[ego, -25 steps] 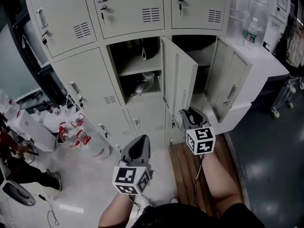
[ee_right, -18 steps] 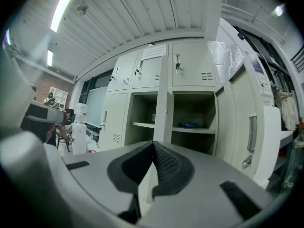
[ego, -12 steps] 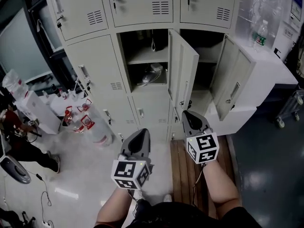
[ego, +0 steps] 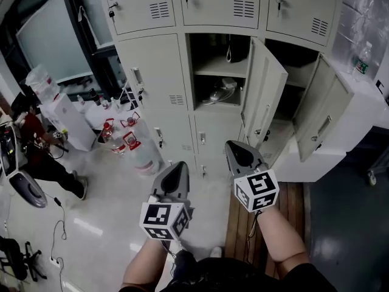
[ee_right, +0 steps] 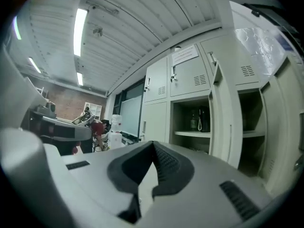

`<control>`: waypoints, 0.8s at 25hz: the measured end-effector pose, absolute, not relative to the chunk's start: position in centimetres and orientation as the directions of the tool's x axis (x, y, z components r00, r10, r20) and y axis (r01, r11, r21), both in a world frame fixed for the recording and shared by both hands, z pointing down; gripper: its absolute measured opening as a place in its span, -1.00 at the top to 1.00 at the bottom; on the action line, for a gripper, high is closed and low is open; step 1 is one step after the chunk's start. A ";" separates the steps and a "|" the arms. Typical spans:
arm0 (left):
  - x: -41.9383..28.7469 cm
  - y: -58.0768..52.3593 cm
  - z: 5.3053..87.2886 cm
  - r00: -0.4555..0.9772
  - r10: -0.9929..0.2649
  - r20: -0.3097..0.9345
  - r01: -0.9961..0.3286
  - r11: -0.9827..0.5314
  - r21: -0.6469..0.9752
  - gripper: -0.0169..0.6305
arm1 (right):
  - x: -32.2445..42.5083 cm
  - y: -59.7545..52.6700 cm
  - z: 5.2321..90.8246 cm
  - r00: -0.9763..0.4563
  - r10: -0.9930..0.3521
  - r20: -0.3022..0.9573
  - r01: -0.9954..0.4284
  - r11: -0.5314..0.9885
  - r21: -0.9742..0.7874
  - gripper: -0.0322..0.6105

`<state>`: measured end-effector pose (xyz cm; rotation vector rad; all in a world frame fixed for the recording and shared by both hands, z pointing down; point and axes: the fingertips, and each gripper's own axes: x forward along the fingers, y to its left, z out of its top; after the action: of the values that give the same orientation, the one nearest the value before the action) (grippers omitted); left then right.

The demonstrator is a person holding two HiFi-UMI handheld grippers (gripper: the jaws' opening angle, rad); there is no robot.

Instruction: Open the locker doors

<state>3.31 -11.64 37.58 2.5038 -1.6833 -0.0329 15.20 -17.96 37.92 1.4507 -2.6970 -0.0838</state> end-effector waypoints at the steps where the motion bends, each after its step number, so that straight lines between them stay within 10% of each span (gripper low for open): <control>1: 2.5 -11.6 37.6 0.365 -0.929 0.052 -0.927 -0.358 0.114 0.95 | 14.3 -18.0 37.9 -0.563 -0.826 0.042 -0.822 0.564 0.082 0.90; 20: -15.0 -15.6 37.3 0.260 -0.965 0.034 -0.959 -0.254 0.129 0.95 | -4.8 -22.3 36.9 -0.663 -0.747 0.042 -0.744 0.664 0.075 0.90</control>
<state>-15.01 -15.55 37.28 2.3936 -1.8374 -0.0785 -4.84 -22.32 36.86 1.2567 -2.8024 -0.0792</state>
